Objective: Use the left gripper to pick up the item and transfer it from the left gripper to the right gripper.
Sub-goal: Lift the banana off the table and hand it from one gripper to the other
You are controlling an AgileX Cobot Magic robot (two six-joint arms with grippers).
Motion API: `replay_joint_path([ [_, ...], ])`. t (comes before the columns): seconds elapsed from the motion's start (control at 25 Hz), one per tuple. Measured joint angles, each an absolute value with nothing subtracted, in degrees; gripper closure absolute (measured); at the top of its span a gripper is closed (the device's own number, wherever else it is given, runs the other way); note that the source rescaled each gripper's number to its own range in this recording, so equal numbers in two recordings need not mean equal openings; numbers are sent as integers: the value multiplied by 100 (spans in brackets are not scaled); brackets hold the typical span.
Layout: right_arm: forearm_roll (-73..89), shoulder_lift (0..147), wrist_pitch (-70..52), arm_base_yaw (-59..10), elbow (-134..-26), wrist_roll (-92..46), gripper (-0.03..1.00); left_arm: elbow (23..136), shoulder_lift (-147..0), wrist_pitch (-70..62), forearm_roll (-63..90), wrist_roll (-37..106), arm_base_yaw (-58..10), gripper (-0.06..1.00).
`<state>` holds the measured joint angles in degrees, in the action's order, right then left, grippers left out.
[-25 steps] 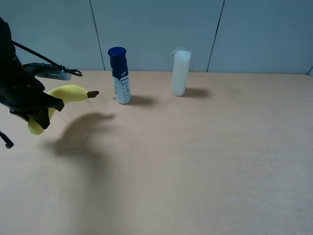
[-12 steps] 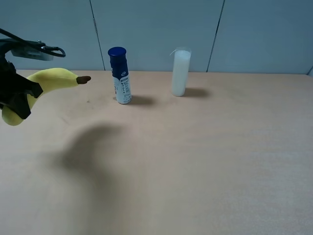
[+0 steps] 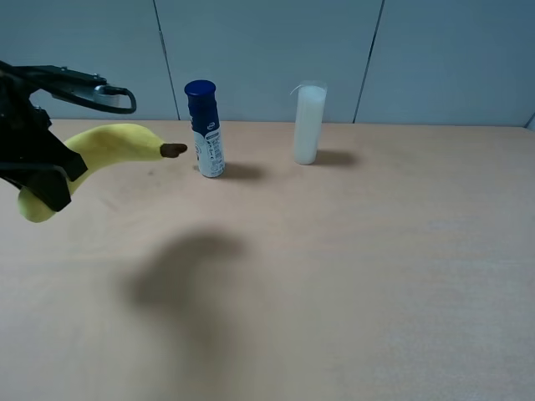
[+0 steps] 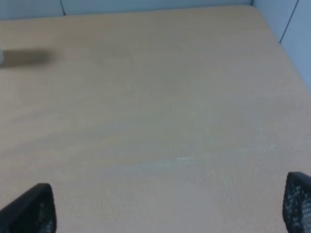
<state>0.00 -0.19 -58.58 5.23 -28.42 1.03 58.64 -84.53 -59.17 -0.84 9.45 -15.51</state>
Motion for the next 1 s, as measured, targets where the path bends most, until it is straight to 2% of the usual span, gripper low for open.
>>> replay_joint_path([
  [0.4, 0, -19, -5858, 523, -2842, 103, -3, 5864, -8453, -5343, -76, 1567, -2870, 94],
  [0.72, 133, 13, -5867, 523, -2842, 103, -3, 6371, -9157, -5235, -76, 2276, -3430, 94],
  [1.0, 824, 1687, -6244, 502, -3633, -680, -3, 7180, -9701, -5525, 0, 3100, -3724, 94],
])
